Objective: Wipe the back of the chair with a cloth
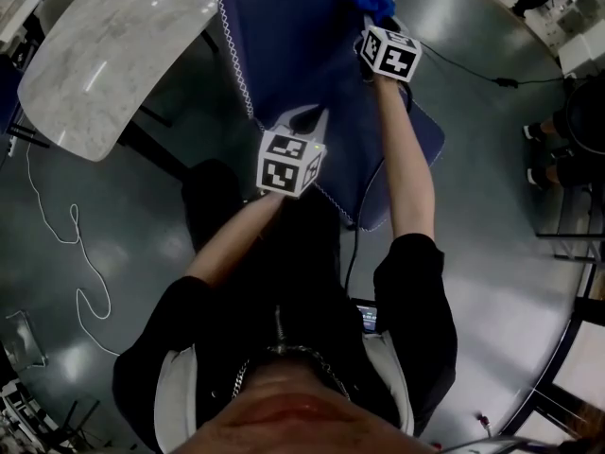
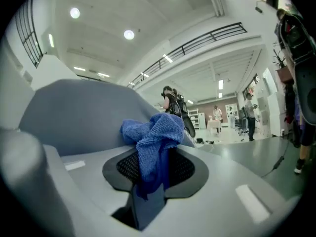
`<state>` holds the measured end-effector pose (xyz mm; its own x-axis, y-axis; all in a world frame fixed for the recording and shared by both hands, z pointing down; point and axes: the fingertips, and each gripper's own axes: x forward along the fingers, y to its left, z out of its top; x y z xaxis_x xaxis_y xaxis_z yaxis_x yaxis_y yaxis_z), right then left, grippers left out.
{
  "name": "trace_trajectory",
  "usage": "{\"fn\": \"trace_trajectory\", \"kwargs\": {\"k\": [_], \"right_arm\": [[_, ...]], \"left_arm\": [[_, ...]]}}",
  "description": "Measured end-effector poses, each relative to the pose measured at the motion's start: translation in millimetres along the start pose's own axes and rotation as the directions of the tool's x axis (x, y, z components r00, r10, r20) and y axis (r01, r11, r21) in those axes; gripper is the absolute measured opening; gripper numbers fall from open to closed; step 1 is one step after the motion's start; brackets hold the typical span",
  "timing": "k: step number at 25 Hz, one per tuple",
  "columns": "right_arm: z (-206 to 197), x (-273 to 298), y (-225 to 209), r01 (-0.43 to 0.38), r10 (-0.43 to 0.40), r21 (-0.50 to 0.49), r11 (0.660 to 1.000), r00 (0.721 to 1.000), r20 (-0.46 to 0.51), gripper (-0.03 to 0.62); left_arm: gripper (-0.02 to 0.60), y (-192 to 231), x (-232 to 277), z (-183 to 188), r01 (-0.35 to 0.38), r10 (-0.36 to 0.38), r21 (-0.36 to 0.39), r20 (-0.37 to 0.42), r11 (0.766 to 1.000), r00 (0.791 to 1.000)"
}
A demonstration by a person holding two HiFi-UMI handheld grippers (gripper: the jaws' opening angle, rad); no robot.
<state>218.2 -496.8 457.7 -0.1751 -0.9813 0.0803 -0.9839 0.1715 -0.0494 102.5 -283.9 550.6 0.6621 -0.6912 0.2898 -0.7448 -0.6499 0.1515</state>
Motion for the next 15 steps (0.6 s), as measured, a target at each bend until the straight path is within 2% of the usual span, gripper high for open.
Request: {"fn": "trace_trajectory", "kwargs": {"k": [2,6,8,10,15], "right_arm": [[40.5,-7.4,22.1,-0.07,0.071,-0.006,0.997,0.993,0.097,0.115],[116.9,-15.1,67.1,-0.201,0.197,-0.011,0.98,0.945,0.263,0.114],[140.5,-9.0,85.4,-0.227,0.226,-0.028,0.973,0.932,0.283,0.114],[152.0,1.0,94.7,-0.22,0.227,-0.055,0.974,0.934,0.276,0.114],[139.5,16.6,94.5,-0.17,0.189,-0.098,0.98,0.953,0.235,0.109]], "left_arm": [[0.002,0.3,0.5,4.4,0.001,-0.001,-0.001,0.005,1.0,1.0],[0.002,-1.3,-0.7,3.2,0.001,-0.001,-0.001,0.001,1.0,1.0],[0.002,-2.5,-2.0,-0.8,0.001,-0.001,0.003,-0.006,1.0,1.0],[0.002,-4.3,-3.4,-3.3,0.001,-0.001,0.008,-0.01,1.0,1.0],[0.002,-2.4,-7.6,-8.4,0.0,0.0,0.009,-0.011,1.0,1.0]]}}
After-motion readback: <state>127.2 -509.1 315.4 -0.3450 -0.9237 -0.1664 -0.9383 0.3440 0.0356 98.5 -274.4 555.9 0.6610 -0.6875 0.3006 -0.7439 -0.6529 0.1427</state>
